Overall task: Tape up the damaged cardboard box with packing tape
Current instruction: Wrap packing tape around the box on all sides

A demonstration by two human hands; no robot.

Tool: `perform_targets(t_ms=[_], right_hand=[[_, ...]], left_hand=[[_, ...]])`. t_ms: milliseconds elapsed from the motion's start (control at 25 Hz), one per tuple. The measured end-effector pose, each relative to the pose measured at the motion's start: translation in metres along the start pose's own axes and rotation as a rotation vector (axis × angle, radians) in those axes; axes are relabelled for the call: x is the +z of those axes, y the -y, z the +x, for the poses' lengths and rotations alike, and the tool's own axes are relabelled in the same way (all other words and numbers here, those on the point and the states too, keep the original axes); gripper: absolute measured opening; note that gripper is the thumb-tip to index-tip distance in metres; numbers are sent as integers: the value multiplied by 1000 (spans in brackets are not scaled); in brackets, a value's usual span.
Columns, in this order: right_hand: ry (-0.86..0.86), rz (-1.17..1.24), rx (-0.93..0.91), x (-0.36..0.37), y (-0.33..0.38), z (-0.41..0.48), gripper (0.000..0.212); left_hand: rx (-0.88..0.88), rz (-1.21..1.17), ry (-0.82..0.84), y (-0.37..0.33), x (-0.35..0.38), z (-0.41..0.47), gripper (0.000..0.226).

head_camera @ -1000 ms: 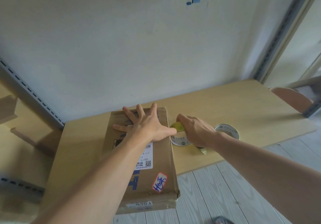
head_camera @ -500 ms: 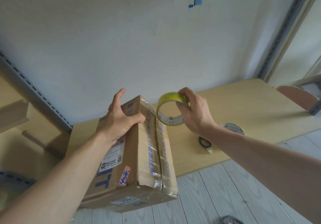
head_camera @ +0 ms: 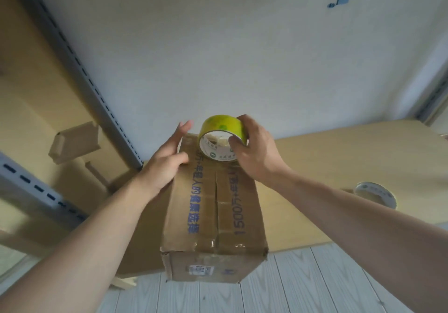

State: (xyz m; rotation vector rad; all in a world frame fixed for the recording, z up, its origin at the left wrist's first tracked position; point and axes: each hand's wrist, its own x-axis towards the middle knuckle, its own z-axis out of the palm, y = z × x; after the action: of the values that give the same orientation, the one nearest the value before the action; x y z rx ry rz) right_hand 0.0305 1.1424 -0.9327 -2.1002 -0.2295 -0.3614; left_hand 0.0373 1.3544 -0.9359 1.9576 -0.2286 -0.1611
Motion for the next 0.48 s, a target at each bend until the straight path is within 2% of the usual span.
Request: perform_targets(t_ms=[80, 120, 240, 360, 480], right_hand=[[58, 30, -24, 13, 5, -1, 26], [69, 47, -17, 18, 7, 0, 32], [96, 38, 18, 32, 15, 7, 38], [132, -53, -30, 40, 23, 13, 23], [169, -181, -83, 20, 30, 23, 23]], left_hand=[[49, 329, 34, 0, -2, 8, 89], [33, 406, 26, 1, 0, 10, 88], [29, 434, -34, 16, -3, 5, 81], [30, 418, -23, 24, -12, 1, 65], [85, 530, 49, 32, -16, 10, 82]])
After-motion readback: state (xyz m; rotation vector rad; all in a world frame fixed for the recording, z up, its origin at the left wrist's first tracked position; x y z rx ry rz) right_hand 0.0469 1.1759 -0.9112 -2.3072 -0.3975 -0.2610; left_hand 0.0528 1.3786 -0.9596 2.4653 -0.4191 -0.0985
